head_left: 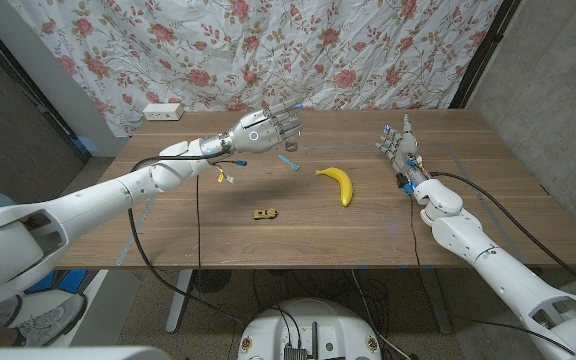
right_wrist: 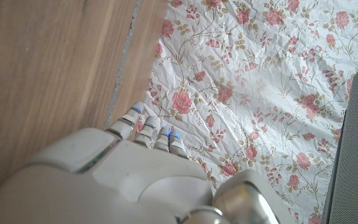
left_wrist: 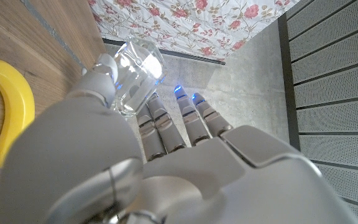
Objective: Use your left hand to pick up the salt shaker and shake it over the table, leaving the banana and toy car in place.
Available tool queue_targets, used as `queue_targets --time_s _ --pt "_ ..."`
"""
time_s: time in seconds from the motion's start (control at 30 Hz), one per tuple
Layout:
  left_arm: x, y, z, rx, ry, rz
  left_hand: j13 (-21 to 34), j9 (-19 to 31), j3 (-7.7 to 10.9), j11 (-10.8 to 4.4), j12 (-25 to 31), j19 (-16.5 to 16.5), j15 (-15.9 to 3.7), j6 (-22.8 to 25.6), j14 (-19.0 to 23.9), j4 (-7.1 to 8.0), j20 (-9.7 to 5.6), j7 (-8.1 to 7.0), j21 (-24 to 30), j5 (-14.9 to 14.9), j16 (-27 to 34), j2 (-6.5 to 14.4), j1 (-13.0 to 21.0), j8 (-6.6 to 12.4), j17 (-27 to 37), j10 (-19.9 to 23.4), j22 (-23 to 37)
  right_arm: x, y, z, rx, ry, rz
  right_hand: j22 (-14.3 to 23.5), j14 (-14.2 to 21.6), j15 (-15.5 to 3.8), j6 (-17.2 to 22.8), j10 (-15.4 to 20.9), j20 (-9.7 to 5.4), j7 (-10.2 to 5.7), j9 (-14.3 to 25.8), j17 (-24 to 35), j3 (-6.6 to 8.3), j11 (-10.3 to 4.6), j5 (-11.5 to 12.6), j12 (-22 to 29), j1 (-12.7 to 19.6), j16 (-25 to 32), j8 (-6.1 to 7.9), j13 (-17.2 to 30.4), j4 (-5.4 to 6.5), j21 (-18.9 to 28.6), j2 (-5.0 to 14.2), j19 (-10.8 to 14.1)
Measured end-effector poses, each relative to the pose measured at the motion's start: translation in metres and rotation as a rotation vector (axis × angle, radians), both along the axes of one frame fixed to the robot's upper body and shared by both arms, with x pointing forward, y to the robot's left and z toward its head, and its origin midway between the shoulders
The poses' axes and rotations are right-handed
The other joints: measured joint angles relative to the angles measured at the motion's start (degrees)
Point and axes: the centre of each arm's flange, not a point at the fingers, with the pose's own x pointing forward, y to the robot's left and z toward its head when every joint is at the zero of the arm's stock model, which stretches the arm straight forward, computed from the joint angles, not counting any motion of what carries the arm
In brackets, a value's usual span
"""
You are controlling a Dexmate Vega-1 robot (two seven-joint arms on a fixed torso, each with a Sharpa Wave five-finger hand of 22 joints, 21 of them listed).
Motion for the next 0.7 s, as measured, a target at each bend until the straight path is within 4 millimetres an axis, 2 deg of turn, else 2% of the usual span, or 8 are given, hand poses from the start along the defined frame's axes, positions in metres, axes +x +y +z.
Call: queue_targets --time_s 0.1,0.2,0.27,0.53,0.7 --pt "0.0 0.0 0.0 -0.001 0.0 0.001 0.0 0.1 0.0 0.0 0.0 0.0 0.0 0.0 0.0 0.0 0.0 0.0 0.0 0.0 0.0 0.0 0.0 -0.21 0.0 0.0 0.0 0.0 0.0 0.0 0.0 0.0 0.0 0.0 0.0 0.0 0.0 0.0 0.0 0.0 0.0 0.0 0.0 0.0 0.0 0.0 0.0 0.0 0.0 0.0 0.0 0.0 0.0 0.0" --pt "0.001 -0.004 -0.011 0.002 0.02 -0.005 0.0 0.1 0.0 0.0 0.0 0.0 0.0 0.0 0.0 0.0 0.0 0.0 0.0 0.0 0.0 0.0 0.0 -0.24 0.0 0.0 0.0 0.0 0.0 0.0 0.0 0.0 0.0 0.0 0.0 0.0 0.0 0.0 0.0 0.0 0.0 0.0 0.0 0.0 0.0 0.0 0.0 0.0 0.0 0.0 0.0 0.0 0.0 0.0" --pt "0.001 -0.005 -0.014 0.003 0.026 -0.007 -0.1 0.1 -0.09 0.02 -0.1 0.0 0.0 0.0 0.0 -0.08 0.0 -0.01 0.0 0.0 0.0 0.9 1.4 -0.33 0.0 0.0 0.0 0.0 0.0 0.0 0.0 0.0 0.0 0.0 0.0 0.0 0.0 0.0 0.0 0.0 0.0 0.0 0.0 0.0 0.0 0.0 0.0 0.0 0.0 0.0 0.0 0.0 0.0 0.0" --pt "0.0 -0.011 -0.031 0.015 0.064 -0.015 0.0 0.1 -0.09 0.31 -0.1 0.0 0.0 0.0 0.0 -0.08 0.0 -0.02 0.0 0.0 0.0 0.9 1.4 -0.32 0.0 -0.3 0.0 0.0 0.0 0.0 0.0 0.0 0.0 0.0 0.0 0.0 0.0 0.0 0.0 0.0 0.0 0.0 0.0 0.0 0.0 0.0 0.0 0.0 0.0 0.0 0.0 0.0 0.0 0.0" --pt "-0.001 -0.014 -0.041 0.028 0.088 -0.017 0.0 0.1 -0.15 0.0 -0.1 0.0 0.0 -0.1 0.0 -0.14 0.0 -0.12 0.0 0.0 0.0 0.9 1.3 -0.32 0.0 -0.6 0.0 0.0 0.0 0.0 0.0 0.0 0.0 0.0 0.0 0.0 0.0 0.0 0.0 0.0 0.0 0.0 0.0 0.0 0.0 0.0 0.0 0.0 0.0 0.0 0.0 0.0 0.0 0.0"
